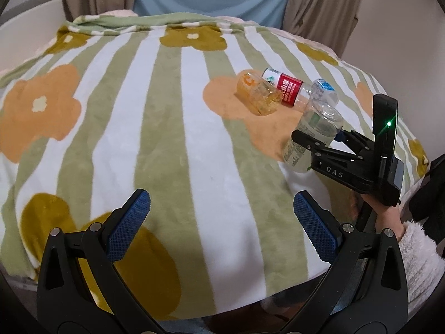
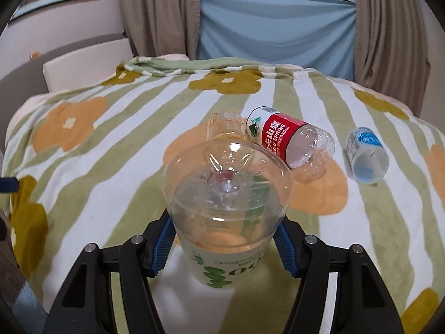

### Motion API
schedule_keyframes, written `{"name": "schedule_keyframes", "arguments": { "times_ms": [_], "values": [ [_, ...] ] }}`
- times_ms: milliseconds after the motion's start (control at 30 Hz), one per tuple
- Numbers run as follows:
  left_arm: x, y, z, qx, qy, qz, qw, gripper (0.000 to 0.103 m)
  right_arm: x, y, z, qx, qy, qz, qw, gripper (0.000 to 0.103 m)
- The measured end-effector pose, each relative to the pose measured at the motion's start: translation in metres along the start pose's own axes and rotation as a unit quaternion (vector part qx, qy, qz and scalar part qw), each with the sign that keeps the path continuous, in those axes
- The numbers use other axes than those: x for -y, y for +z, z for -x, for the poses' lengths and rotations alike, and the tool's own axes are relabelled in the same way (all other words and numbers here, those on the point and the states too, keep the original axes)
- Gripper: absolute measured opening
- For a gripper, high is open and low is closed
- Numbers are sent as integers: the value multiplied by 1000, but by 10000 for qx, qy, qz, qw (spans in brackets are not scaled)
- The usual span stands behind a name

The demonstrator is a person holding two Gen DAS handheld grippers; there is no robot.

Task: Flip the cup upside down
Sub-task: 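Lift the cup with the right gripper, turn it rim-down, lower onto bed, then open the right gripper and pull it back from the cup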

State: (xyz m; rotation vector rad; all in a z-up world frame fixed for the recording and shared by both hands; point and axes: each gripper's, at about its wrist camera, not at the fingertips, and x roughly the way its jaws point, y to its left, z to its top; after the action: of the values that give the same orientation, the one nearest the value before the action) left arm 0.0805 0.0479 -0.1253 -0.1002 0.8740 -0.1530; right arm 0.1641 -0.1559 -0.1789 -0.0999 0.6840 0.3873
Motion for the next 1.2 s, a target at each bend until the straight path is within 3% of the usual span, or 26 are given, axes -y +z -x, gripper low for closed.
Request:
{"name": "schedule_keyframes", "arguments": {
  "times_ms": [67,167,200,367,467,600,667,800,967,1067,1200],
  "values": [
    [-2,0,2,2,30,4,10000,103,-1,0,0,29,-93,-25,9999,63],
    [-3,2,4,20,19,92,10000,103,-1,-1,0,-11,-15,-100,9999,99],
    [-3,2,5,35,0,113,9999,103,-2,-1,2,12,-37,-88,10000,102],
    [6,4,13,188,23,46,9998,103,-5,0,11,32,-103,-63,9999,102],
    [11,4,18,309,103,-6,9995,103,2,-1,24,2,66,-281,9996,102],
    [20,14,36,797,131,-102,9967,103,9,2,67,274,-283,-344,9986,102],
    [28,30,49,1158,242,-258,9926,103,9,13,99,607,-463,-262,9967,102],
    [47,58,92,2107,411,-431,9757,103,3,41,167,1361,-686,-279,9879,102],
    [59,42,128,2941,649,-340,9530,103,-7,52,220,1876,-1263,-183,9739,102],
    [63,24,134,3158,634,-312,9462,103,-11,43,229,2019,-1406,-168,9691,102],
    [70,17,133,3096,688,-478,9472,103,-15,31,233,2095,-1323,-205,9686,102]
  ]
}}
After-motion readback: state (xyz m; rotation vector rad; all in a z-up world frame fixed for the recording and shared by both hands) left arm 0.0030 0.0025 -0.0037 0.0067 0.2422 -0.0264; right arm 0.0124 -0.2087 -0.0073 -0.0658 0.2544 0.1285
